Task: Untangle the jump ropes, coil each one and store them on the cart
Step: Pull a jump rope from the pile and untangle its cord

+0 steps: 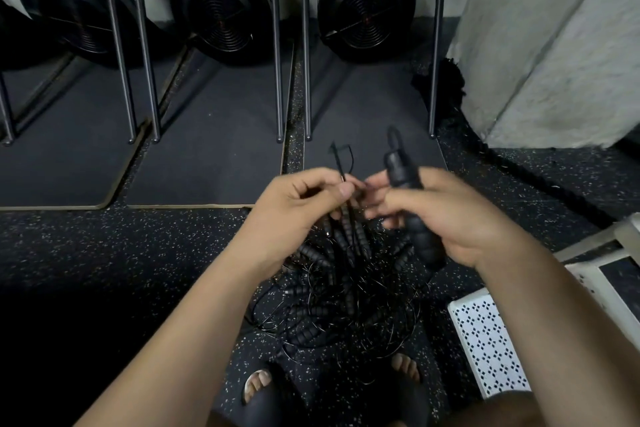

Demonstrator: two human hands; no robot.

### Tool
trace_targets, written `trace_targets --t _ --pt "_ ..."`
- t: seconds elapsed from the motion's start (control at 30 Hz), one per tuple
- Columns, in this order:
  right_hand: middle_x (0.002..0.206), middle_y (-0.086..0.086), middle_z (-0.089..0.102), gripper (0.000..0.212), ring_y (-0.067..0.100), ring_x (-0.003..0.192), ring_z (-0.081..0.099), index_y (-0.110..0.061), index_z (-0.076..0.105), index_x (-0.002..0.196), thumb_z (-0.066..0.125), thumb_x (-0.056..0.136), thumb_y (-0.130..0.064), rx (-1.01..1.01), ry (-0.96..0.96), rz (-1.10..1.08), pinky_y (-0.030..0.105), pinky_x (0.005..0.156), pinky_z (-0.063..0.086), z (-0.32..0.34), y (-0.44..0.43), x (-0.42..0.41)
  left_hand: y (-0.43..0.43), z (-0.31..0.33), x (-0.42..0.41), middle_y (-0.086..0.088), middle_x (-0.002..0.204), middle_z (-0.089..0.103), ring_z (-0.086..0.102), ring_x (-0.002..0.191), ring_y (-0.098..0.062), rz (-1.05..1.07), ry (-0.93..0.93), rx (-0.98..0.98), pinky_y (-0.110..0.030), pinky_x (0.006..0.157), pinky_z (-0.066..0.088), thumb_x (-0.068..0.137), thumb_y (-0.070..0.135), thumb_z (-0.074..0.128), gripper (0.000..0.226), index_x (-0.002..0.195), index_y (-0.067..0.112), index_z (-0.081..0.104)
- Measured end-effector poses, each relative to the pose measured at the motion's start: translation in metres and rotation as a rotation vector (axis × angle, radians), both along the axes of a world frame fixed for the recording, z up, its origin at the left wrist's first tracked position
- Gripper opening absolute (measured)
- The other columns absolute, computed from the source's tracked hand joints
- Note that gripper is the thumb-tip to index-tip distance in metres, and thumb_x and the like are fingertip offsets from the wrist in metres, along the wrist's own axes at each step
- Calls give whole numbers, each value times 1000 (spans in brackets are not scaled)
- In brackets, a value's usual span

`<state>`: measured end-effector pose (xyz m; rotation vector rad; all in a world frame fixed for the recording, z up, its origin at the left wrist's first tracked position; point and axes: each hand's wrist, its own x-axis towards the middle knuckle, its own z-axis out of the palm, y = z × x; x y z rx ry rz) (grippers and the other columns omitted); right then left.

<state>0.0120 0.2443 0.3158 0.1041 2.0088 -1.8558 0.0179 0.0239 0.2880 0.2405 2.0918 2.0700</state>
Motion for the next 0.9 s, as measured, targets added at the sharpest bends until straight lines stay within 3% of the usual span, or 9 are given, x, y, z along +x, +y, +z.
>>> trace_targets --t 0.07,0.17,0.23,0.33,0.5,0.63,0.7,0.77,0.9 --pt "104 5 83 28 28 106 77 -8 76 112 68 90 7 91 -24 152 35 84 54 -2 -5 4 -3 -1 -3 7 94 78 61 78 -4 71 4 41 -18 74 49 101 14 71 12 105 12 82" --pt "102 -3 83 27 22 105 77 -16 78 109 73 87 0 253 25 258 35 89 52 -9 -14 4 -7 0 -6 3 91 74 57 75 -7 135 2 128 -18 71 48 101 11 69 14 109 6 80" --pt "99 -3 83 24 15 93 77 -18 78 107 79 84 -11 255 31 243 37 91 52 -14 -21 4 -9 1 -7 1 96 75 54 73 -10 171 -37 204 -18 68 48 102 12 68 19 111 -1 76" --pt "81 -2 78 16 10 72 66 -19 79 101 84 86 -20 293 94 183 35 79 48 -19 -30 7 -11 5 -8 0 100 74 52 70 -10 171 -93 285 -17 64 46 102 13 66 15 107 1 74" --pt "82 5 78 16 12 68 64 -11 78 92 84 84 -23 272 185 113 37 78 50 -17 -34 9 -10 3 -10 -4 90 67 58 71 -12 293 -80 248 -26 71 45 103 21 70 11 101 11 75" --pt "77 5 73 9 13 68 59 -3 76 94 80 91 -10 52 192 50 26 70 49 -3 -26 7 -8 0 -10 -13 88 63 73 77 -22 365 -95 172 -33 77 54 104 23 70 12 105 13 63" --pt "76 5 70 6 15 67 57 -3 75 95 78 92 -8 -78 193 8 23 66 48 3 -22 6 -6 -1 -9 -11 93 75 77 86 -24 253 -140 108 -31 79 55 107 12 60 5 107 10 65" --pt "74 6 67 3 16 64 54 -8 74 90 76 92 -6 -182 199 -43 23 63 47 7 -21 6 -3 -4 -5 -8 103 81 76 95 -18 67 -142 -4 -30 85 54 105 1 51 23 111 9 71" --pt "73 6 61 8 17 60 49 -14 71 84 76 86 -9 -387 182 -143 26 59 44 15 -15 3 7 -9 3 -3 111 81 75 110 -17 -186 -72 -162 -33 105 53 99 -13 55 36 116 11 77"
